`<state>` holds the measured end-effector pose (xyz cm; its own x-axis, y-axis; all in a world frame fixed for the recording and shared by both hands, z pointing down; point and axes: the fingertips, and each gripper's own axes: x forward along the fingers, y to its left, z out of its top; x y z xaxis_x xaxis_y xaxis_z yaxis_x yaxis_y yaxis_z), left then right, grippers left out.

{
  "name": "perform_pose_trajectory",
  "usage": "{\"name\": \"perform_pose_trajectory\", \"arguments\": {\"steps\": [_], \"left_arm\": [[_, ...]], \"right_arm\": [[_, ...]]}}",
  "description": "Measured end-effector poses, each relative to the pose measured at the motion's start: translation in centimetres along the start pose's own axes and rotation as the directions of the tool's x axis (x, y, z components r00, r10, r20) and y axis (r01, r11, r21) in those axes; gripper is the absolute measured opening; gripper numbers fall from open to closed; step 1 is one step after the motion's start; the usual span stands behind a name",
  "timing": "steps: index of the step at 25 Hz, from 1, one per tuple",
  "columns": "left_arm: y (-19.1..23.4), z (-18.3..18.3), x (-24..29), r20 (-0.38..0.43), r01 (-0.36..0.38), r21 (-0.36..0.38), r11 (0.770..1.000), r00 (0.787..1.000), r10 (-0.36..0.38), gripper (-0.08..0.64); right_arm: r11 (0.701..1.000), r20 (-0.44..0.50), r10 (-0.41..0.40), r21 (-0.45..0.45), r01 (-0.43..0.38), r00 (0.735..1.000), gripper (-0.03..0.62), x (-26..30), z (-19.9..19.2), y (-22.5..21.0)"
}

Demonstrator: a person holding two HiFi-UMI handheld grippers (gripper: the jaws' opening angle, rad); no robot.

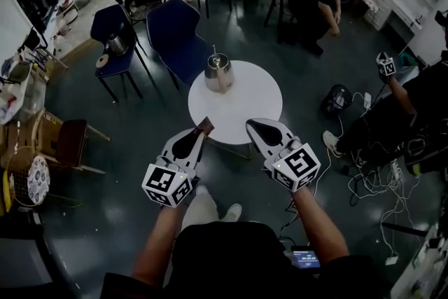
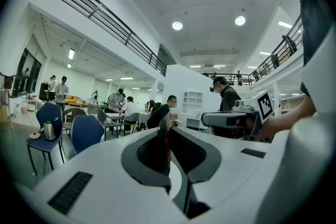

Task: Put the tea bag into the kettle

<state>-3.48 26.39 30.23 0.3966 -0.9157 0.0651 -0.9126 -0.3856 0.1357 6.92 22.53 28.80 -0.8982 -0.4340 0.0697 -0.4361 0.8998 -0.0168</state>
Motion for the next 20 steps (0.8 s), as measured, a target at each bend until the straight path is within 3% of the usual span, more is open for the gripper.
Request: {"name": "perform_pose_trajectory", "arguments": {"steps": [20], "left_arm": [[5.4, 0.4, 3.4, 0.003, -0.030, -0.017, 0.999, 1.000, 0.030, 0.037]], "right_arm": [[1.000, 0.007, -0.015, 0.027, 0.014, 1.000, 0.020, 4.7, 0.1, -3.8]]}}
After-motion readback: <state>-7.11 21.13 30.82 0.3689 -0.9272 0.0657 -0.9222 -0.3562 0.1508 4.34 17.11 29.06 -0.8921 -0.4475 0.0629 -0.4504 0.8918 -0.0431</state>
